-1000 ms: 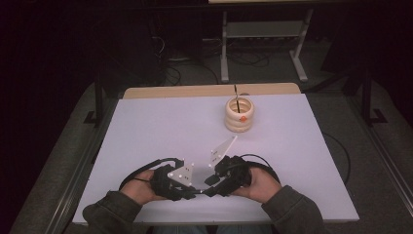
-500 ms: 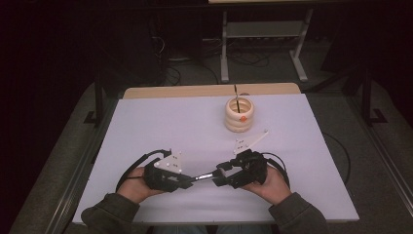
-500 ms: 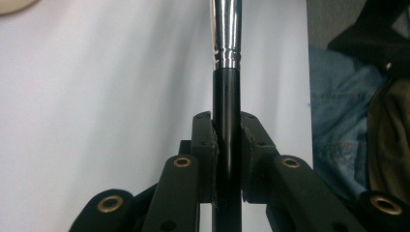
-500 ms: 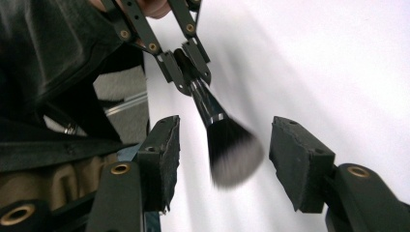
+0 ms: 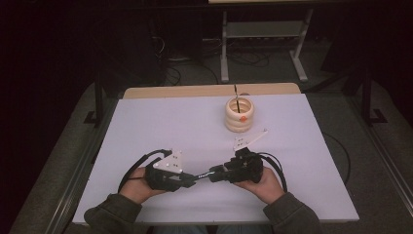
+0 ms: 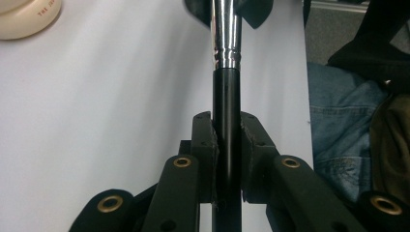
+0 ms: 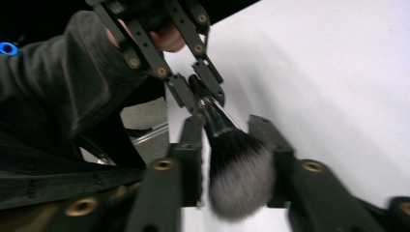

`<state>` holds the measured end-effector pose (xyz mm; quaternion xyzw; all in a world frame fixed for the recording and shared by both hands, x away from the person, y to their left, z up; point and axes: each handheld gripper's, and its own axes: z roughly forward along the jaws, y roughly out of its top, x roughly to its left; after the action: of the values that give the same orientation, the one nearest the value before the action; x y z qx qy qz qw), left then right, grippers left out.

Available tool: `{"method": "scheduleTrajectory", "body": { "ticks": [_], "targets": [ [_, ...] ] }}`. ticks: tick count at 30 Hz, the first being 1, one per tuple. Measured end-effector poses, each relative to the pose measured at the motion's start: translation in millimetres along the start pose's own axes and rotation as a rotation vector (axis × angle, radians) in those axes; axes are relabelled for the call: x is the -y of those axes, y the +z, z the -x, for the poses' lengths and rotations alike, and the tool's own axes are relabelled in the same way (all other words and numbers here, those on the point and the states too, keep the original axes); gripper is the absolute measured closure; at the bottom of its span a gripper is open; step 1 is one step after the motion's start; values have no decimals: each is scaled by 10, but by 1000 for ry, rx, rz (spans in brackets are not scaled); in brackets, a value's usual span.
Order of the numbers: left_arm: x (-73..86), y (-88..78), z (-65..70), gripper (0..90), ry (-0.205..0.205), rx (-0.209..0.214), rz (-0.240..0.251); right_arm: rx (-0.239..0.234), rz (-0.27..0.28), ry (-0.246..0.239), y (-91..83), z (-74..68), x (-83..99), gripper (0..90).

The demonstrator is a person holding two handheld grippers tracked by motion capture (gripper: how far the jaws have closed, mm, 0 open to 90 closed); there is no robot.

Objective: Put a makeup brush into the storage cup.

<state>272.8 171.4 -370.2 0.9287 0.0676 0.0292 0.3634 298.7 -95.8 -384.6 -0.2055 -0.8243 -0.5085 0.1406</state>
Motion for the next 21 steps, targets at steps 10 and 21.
{"method": "scheduleTrajectory", "body": {
  "ticks": [10, 21],
  "targets": [
    [6, 79, -2, 683, -18, 2, -41, 0, -131, -14, 21, -13, -56, 761],
    [-45, 128, 30, 790, 14, 12, -56, 68, -190, -116, 2, -157, -248, 749]
  ]
}}
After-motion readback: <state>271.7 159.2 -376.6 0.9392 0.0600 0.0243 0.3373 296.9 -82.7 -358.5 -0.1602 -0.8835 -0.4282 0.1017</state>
